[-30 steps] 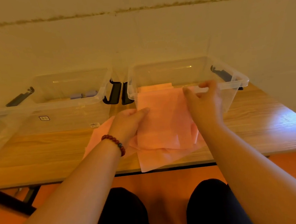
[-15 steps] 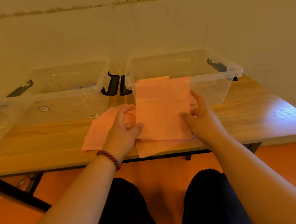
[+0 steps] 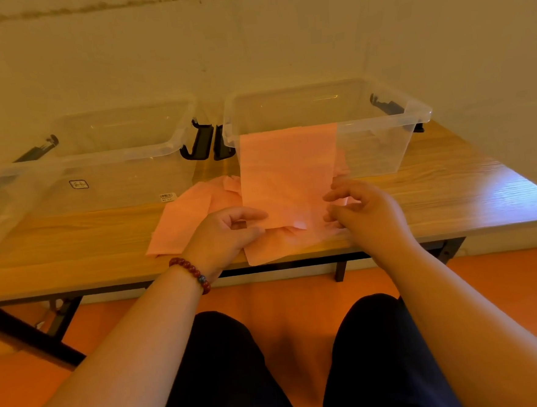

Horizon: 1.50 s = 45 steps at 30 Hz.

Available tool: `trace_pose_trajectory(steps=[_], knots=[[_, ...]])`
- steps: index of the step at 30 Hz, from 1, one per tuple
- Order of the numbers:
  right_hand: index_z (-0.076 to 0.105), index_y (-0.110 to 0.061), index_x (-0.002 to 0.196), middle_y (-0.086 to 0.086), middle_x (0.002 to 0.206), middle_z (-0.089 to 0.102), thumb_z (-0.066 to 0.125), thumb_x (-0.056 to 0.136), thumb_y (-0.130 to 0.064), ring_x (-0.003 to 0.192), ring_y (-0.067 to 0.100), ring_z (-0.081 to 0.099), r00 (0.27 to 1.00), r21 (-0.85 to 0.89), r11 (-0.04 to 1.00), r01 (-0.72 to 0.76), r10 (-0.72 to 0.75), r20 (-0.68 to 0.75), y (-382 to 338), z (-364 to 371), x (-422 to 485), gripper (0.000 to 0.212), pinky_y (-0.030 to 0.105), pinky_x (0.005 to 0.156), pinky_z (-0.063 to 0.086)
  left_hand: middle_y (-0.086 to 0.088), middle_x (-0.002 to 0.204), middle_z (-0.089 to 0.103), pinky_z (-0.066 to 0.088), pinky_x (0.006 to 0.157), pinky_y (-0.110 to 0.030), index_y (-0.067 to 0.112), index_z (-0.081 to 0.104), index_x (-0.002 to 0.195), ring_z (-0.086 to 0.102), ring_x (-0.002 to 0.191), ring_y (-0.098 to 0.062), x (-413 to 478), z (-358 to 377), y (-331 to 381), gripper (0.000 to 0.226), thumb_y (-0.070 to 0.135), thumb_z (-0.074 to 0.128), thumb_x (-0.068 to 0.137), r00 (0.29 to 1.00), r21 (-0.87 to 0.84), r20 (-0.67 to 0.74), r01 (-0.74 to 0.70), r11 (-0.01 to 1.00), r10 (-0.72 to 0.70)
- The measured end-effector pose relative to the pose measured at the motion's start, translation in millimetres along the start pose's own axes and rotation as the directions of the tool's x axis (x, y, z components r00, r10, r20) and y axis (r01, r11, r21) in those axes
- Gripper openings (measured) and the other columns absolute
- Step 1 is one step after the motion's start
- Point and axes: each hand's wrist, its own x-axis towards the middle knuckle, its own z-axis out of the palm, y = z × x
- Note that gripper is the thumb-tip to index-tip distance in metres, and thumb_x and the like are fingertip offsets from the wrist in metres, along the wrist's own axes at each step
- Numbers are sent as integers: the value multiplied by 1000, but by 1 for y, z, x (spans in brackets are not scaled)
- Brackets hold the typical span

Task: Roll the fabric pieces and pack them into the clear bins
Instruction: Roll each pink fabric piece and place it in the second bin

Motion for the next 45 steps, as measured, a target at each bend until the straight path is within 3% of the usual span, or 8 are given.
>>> trace_pose_trajectory(steps=[5,14,18,22,28,33,38,45], knots=[[57,-30,101,-11,101,58,70,87,-27,77,4,57,999,-287,957,35,-40,-12,8,-2,2,20,18,57,37,3,104,62,55,80,-24,32,68,90,61,96,-14,-1,0,-3,27,5,67,86,1000,23,-1,-11,1000,11],[48,-28,133,-9,108,60,65,91,-31,81,11,61,990,-138,982,-133,137,22,-3,10,27,46,25,56,44,-17,120,63,48,99,-45,29,77,82,58,113,-31,-3,-5,-6,19,12,72,76,1000,-98,11,-22,995,23],[67,-16,107,1,93,67,64,91,-27,78,19,62,981,-237,958,-164,184,67,-5,11,32,20,32,62,49,6,94,72,50,98,-40,25,74,81,65,98,-14,-1,-4,-8,19,8,66,84,999,-132,-23,-43,990,41],[65,-7,89,10,85,67,59,95,-33,70,23,60,975,-60,977,-203,208,79,-7,5,20,26,40,67,49,2,87,69,52,92,-42,29,73,80,62,88,-17,5,-1,-12,22,10,65,88,993,-90,-108,-62,994,52],[55,-34,112,-2,105,66,46,101,-37,87,18,64,992,19,992,-128,128,5,1,3,10,14,39,70,53,0,102,66,53,88,-31,31,70,89,62,96,-15,4,-1,-11,27,5,67,84,997,-63,-22,-78,995,77],[37,-56,129,-7,93,73,57,97,-23,77,11,71,998,107,993,-39,34,52,2,1,6,50,27,60,56,4,113,65,51,95,-36,34,67,94,61,109,-17,6,-4,-13,39,-3,66,83,998,-35,12,-55,998,55],[65,-42,93,-9,94,67,59,95,-22,85,13,64,992,14,1000,17,-18,125,9,-1,0,21,22,68,52,7,105,66,53,91,-35,34,69,89,62,105,-16,7,-4,-15,31,3,69,82,996,-57,-68,-67,996,63],[62,-40,107,7,107,69,62,88,2,98,30,64,947,6,997,-71,65,315,7,-13,0,46,43,89,53,5,78,73,54,87,-35,29,74,77,67,80,-10,8,-1,-15,24,9,64,88,990,-80,-113,-91,993,82]])
